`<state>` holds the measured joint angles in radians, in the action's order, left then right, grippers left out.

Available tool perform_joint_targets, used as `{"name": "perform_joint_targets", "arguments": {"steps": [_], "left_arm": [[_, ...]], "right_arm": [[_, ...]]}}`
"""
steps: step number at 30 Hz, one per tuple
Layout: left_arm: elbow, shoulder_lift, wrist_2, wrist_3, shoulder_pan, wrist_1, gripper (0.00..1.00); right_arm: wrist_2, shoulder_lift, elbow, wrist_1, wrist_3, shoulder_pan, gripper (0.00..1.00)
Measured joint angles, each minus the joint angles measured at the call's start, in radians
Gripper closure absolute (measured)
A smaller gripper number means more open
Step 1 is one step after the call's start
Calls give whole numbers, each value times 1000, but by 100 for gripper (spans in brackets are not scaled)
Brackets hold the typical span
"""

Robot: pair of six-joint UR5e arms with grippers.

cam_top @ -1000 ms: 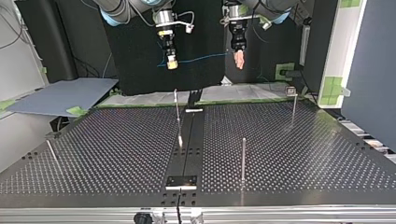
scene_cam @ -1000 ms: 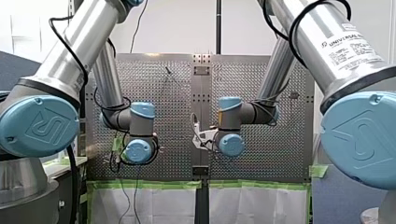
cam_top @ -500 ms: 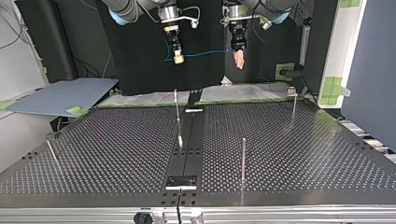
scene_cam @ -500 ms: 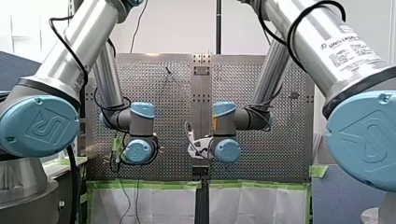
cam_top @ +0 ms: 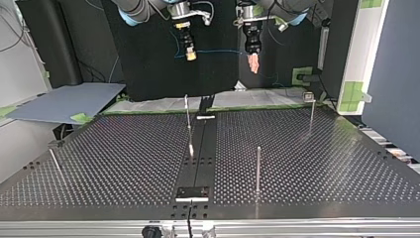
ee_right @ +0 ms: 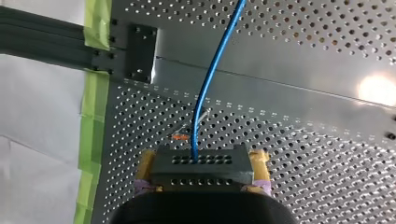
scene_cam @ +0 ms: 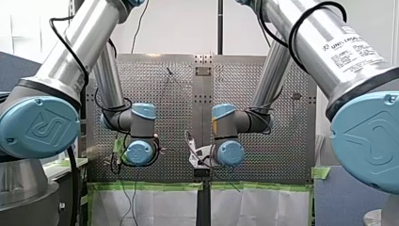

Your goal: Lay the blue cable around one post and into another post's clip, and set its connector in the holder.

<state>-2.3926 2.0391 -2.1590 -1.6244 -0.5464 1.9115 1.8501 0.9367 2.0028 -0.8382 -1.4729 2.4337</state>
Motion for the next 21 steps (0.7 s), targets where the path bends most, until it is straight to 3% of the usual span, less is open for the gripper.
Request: {"name": "perform_joint_targets", "arguments": {"steps": [5,9,14,21], "left_arm": [[-12,-12,-12,-12,-11,12,0],[-42,-42,-42,-42,-25,42,0],[-85,-88,-88,-88,-22,87,0],[-50,-156,-134,-156,-13,156,0]], "right_arm": [[5,-2,0,0,5,-4,99],[31,16,-15,-18,5,-7,99],[66,54,-26,-3,-27,-6,99],[31,118,-76,57,-90,-15,99]]}}
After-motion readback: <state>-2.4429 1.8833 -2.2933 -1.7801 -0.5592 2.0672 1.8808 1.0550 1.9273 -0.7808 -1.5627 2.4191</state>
